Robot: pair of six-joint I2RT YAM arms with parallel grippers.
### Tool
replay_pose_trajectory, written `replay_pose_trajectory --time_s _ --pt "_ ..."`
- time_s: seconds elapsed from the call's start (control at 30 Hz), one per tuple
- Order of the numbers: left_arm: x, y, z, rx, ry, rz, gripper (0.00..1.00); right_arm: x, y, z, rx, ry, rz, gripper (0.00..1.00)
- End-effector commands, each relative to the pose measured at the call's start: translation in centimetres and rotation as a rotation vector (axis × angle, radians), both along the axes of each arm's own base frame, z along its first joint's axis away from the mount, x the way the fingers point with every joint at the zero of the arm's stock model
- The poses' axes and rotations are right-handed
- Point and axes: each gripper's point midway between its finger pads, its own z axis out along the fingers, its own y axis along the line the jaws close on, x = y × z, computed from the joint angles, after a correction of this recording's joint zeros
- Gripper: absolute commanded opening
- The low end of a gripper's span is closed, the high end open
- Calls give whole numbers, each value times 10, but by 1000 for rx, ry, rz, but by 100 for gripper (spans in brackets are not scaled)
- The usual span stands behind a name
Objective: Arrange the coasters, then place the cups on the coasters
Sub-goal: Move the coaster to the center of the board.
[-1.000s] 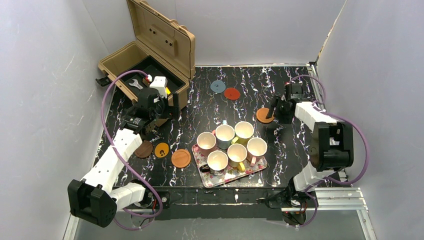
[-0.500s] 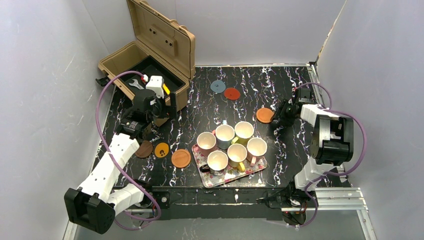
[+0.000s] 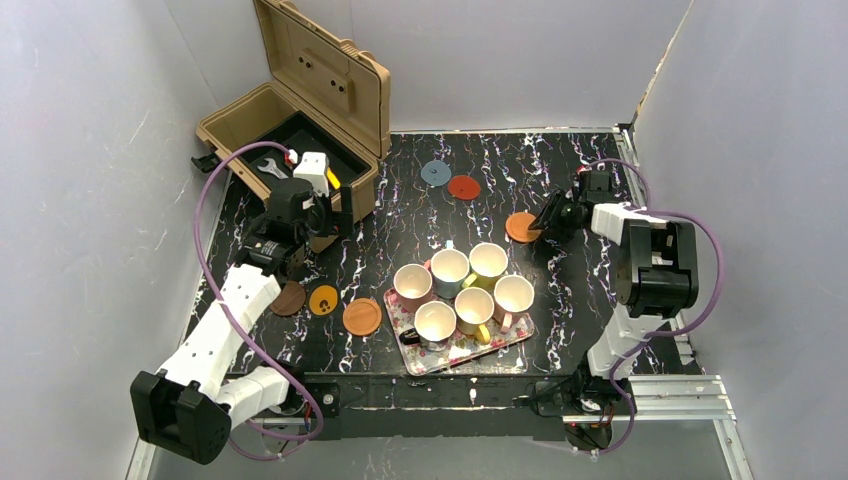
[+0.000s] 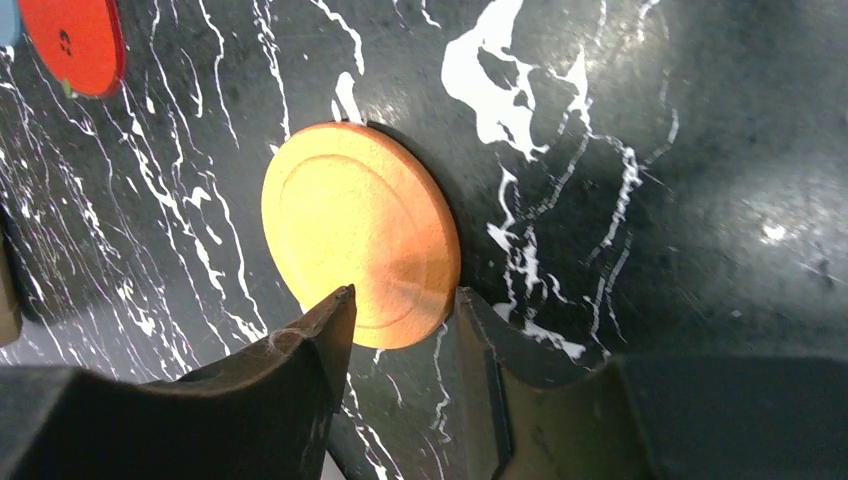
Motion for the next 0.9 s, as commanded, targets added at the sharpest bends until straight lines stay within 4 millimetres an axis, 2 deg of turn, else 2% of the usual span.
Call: replay_pose_trajectory --time_s 0.0,0.03,0.07,0.2,0.53,0.87 --pt "3 3 -2 8 -3 13 97 -5 4 -25 -21 87 -38 49" --pt "3 3 -2 8 -2 13 97 -2 2 -25 -28 82 -58 49" --pt "3 3 -3 8 0 13 96 -1 12 -23 -34 72 -47 49" --pt "4 3 -4 11 4 15 97 9 25 -20 -54 51 -51 50" --pt "5 0 -6 4 17 7 97 34 43 -23 -70 42 -54 49" --pt "4 -3 -5 -11 23 0 97 48 54 -31 -87 31 -90 49"
